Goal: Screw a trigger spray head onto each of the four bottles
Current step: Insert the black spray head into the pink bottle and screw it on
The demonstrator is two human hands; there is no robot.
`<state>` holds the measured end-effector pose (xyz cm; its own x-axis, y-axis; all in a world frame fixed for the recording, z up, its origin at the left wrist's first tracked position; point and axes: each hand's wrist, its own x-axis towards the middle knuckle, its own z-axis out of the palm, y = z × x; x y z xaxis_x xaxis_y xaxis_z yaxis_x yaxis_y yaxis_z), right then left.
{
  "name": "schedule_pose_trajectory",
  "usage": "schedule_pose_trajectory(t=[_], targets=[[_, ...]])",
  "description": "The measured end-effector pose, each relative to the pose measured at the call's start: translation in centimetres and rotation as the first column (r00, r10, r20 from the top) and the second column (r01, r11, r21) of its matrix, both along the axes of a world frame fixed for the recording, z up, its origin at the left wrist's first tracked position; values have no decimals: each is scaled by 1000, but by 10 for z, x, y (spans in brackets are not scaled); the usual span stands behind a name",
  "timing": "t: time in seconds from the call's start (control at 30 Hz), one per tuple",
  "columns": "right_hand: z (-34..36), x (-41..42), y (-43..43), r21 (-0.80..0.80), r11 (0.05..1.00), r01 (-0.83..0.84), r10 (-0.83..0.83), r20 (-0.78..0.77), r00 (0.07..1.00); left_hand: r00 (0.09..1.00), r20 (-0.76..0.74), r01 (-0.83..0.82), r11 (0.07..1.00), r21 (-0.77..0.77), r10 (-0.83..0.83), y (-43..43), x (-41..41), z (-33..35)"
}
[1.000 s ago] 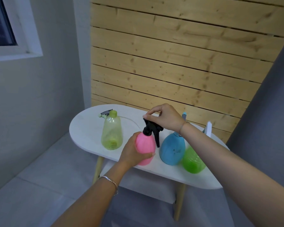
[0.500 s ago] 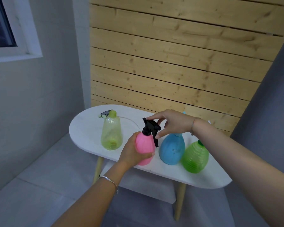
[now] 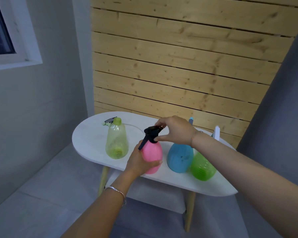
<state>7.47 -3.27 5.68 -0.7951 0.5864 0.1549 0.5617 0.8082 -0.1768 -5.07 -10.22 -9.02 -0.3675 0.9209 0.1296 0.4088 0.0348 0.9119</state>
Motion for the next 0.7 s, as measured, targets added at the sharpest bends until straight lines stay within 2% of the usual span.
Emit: schedule_pose_trajectory(t=[0.13,0.27,0.4,0.5,0.6,0.7], targets=[[-3,14,0,-154,988,-10,8,-16,1000,999,29,20,1000,3,-20,0,0,3],[-5,19,1,-271,962,-28,-9,-132,991,999,29,23,1000,5,-23,0,0,3],[-1,19,4,-190,979,-68,16,-262,965,999,35,26,1000,-2,-26,0,1,3],[2,10,8,-148,984,-99,76,-154,985,999,23,25,1000,1,-25,0,0,3],[1,2,11,-97,994,-59,54,-54,997,999,19,30,1000,6,-30,0,0,3],[3,-1,12,23,999,-29,30,-45,999,999,28,28,1000,-6,-28,1,0,3]])
